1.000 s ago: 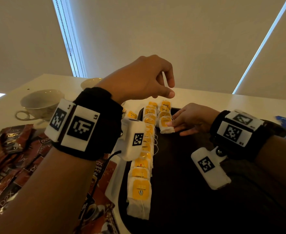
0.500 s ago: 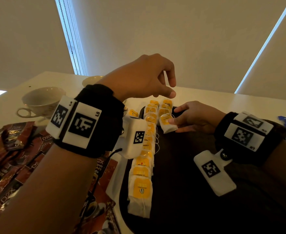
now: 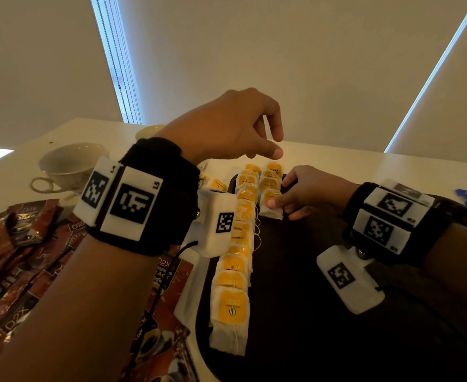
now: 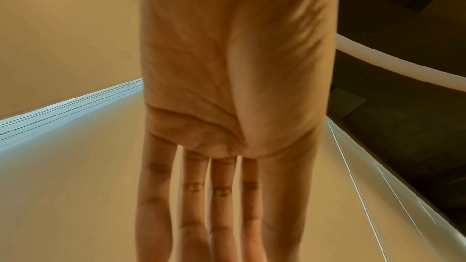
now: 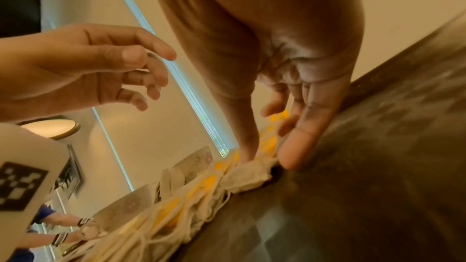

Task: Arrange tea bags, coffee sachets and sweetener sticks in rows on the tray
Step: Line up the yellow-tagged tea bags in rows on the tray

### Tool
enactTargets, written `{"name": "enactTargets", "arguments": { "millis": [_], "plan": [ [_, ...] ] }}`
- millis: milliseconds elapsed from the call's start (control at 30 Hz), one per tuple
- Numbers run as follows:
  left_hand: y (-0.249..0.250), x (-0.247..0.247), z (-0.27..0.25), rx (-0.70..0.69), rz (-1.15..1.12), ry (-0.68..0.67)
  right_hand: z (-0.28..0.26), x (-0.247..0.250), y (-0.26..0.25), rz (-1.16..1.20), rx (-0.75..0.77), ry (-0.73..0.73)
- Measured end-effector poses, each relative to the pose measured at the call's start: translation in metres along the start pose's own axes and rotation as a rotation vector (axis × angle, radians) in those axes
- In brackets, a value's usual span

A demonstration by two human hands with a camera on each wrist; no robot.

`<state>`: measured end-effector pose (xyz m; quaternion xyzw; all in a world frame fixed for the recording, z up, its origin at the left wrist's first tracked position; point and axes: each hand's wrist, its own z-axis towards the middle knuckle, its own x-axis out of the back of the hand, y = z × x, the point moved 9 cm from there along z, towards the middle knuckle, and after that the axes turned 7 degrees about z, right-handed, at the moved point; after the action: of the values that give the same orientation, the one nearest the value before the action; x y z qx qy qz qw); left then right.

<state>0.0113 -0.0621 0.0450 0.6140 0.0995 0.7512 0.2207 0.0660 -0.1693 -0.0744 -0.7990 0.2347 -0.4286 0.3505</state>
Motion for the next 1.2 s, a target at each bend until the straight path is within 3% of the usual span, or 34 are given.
{"name": "enactTargets", "arguments": {
  "millis": [267,633,833,1000,1200],
  "plan": [
    [-0.006,0.008,-0.002,0.026,-0.019,0.016,-0.002,-0.007,-0.002,-0.115,0.002,-0.148],
    [-0.019,0.022,-0.007,0.072,-0.020,0.051,0.005,-0.007,-0.015,-0.164,0.120,-0.073],
    [-0.040,0.041,-0.015,0.136,-0.019,0.094,-0.026,0.014,-0.034,-0.242,0.226,-0.025],
    [-0.063,0.047,-0.019,0.220,0.022,0.094,-0.061,0.047,-0.045,0.033,0.330,-0.024],
    [-0.083,0.028,-0.019,0.323,0.071,-0.034,-0.077,0.105,-0.033,0.197,0.409,-0.003]
  ]
}}
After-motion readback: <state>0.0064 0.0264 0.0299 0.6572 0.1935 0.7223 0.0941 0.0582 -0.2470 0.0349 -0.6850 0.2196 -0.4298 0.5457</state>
